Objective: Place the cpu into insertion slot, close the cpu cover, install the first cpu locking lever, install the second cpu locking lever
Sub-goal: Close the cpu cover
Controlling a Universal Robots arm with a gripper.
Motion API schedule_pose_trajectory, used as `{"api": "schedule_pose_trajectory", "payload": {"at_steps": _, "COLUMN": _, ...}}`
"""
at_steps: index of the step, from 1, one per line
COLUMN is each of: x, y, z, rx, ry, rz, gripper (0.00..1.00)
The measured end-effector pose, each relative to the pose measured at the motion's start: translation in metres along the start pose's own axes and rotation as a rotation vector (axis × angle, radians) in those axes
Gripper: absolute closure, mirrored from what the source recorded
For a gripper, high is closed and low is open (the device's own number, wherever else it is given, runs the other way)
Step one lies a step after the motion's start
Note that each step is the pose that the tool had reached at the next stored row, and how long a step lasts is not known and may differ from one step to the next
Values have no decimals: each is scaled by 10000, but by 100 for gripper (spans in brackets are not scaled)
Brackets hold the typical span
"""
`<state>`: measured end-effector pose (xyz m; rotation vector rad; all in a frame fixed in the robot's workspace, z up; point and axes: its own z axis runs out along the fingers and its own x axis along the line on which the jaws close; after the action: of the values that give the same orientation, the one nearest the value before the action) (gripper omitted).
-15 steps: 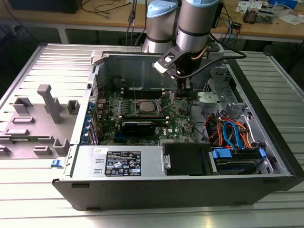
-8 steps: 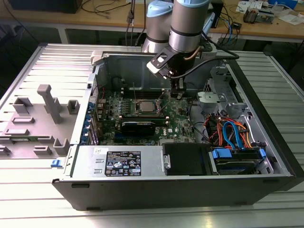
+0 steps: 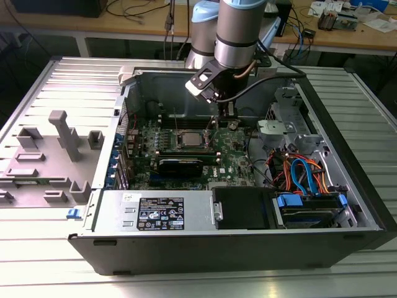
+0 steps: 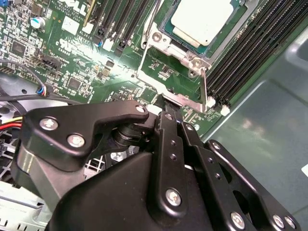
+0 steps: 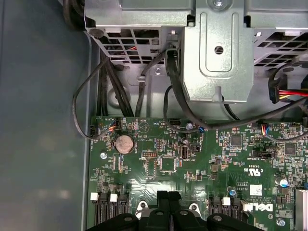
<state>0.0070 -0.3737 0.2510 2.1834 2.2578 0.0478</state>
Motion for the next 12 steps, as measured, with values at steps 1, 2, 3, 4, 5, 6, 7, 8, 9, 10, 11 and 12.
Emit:
{"api": "schedule_pose_trajectory", "payload": {"at_steps": 1, "x": 0, "y": -15, "z": 0, "rx": 0, "ry": 0, "rz": 0, "gripper": 89}}
{"api": "schedule_pose_trajectory", "payload": {"at_steps": 2, "x": 1, "y": -16, "z": 0, "rx": 0, "ry": 0, "rz": 0, "gripper": 89}}
{"api": "schedule_pose_trajectory", "payload": {"at_steps": 3, "x": 1, "y": -18, "z": 0, "rx": 0, "ry": 0, "rz": 0, "gripper": 89}}
{"api": "schedule_pose_trajectory", "payload": {"at_steps": 4, "x": 1, "y": -21, "z": 0, "rx": 0, "ry": 0, "rz": 0, "gripper": 89}}
{"api": "schedule_pose_trajectory", "payload": {"at_steps": 5, "x": 1, "y": -21, "z": 0, "rx": 0, "ry": 0, "rz": 0, "gripper": 89}}
{"api": "schedule_pose_trajectory", "payload": {"at_steps": 6, "x": 1, "y": -22, "z": 0, "rx": 0, "ry": 0, "rz": 1, "gripper": 89}}
{"api": "schedule_pose_trajectory", "payload": {"at_steps": 7, "x": 1, "y": -27, "z": -1, "rx": 0, "ry": 0, "rz": 1, "gripper": 89}}
{"api": "schedule_pose_trajectory", "payload": {"at_steps": 8, "x": 1, "y": -34, "z": -1, "rx": 0, "ry": 0, "rz": 0, "gripper": 89}}
{"api": "schedule_pose_trajectory", "payload": {"at_steps": 9, "x": 1, "y": -35, "z": -1, "rx": 0, "ry": 0, "rz": 0, "gripper": 89}}
{"api": "schedule_pose_trajectory", "payload": {"at_steps": 10, "x": 1, "y": -36, "z": -1, "rx": 0, "ry": 0, "rz": 0, "gripper": 89}}
{"api": "schedule_pose_trajectory", "payload": {"at_steps": 11, "x": 1, "y": -39, "z": -1, "rx": 0, "ry": 0, "rz": 1, "gripper": 89}}
{"api": "schedule_pose_trajectory", "payload": {"at_steps": 12, "x": 1, "y": -41, "z": -1, "rx": 0, "ry": 0, "rz": 0, "gripper": 89}}
